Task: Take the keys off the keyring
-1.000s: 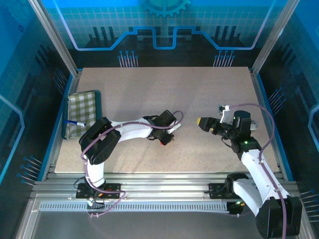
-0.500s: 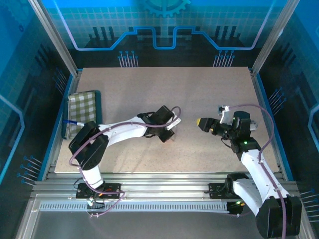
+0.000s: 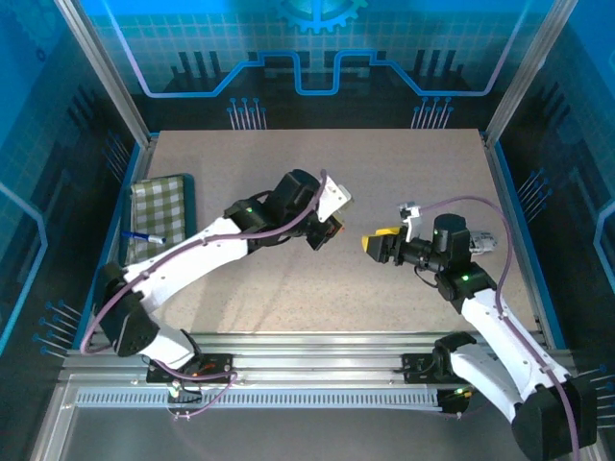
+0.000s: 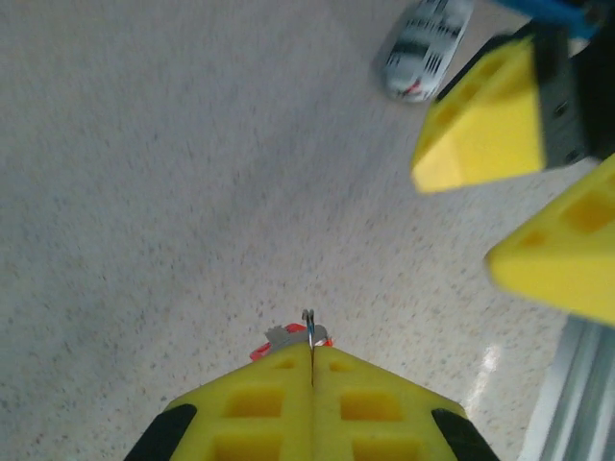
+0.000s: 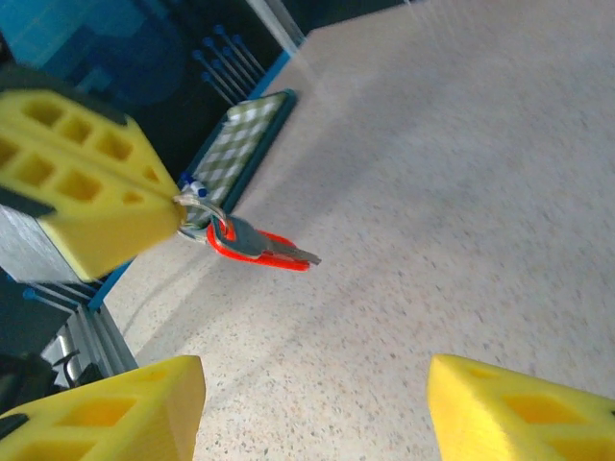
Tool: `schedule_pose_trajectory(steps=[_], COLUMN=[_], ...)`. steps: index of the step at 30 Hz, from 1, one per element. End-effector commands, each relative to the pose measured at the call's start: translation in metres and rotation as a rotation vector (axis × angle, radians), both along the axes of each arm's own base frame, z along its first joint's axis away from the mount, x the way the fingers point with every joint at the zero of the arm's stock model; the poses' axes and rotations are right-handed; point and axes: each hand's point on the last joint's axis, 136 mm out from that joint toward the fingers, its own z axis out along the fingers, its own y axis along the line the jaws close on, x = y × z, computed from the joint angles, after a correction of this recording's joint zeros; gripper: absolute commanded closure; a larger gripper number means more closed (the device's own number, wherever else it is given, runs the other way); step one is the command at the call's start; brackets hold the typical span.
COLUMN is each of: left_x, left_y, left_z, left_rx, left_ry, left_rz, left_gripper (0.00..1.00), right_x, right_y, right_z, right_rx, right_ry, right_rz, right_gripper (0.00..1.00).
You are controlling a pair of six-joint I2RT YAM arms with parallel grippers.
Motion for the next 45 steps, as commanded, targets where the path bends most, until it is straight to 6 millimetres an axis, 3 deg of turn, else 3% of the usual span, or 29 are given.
schedule_pose_trajectory(steps=[1, 11, 17, 20, 22, 28, 36, 45], left_x=[-0.012, -0.036, -0.042, -0.044, -0.045, -0.047, -0.051, -0.058], left_y=[0.003, 0.016, 0.017, 0.016, 0.015, 0.014, 0.012, 0.012], left_z=[0.045, 0.105, 0.115, 0.116, 0.118, 0.122, 0.127, 0.133], left_rx=[-0.087, -0.279, -0.324, -0.343, -0.359, -0.382, -0.417, -0.442], left_ry=[-0.068, -0.160, -0.168, -0.166, -0.166, -0.164, -0.156, -0.145], left_rz=[-0.042, -0.052, -0.058, -0.059, -0.059, -0.064, -0.077, -0.096], left_gripper=[0.99, 0.98, 0.97, 0.97, 0.97, 0.97, 0.97, 0.97], right_x=[0.002, -0.008, -0.019, -0.021, -0.024, -0.025, -0.017, -0.019], right_y=[0.009, 0.030, 0.046, 0.052, 0.056, 0.063, 0.063, 0.064], right_z=[0.051, 0.121, 0.144, 0.144, 0.156, 0.157, 0.152, 0.162], right_rx=[-0.025, 0.092, 0.110, 0.107, 0.116, 0.115, 0.106, 0.135], right_ry=[-0.218, -0.343, -0.377, -0.380, -0.408, -0.416, -0.402, -0.423], right_rz=[0.037, 0.178, 0.273, 0.288, 0.300, 0.316, 0.280, 0.290], right_gripper=[0.39, 0.52, 0.54, 0.56, 0.57, 0.59, 0.58, 0.66])
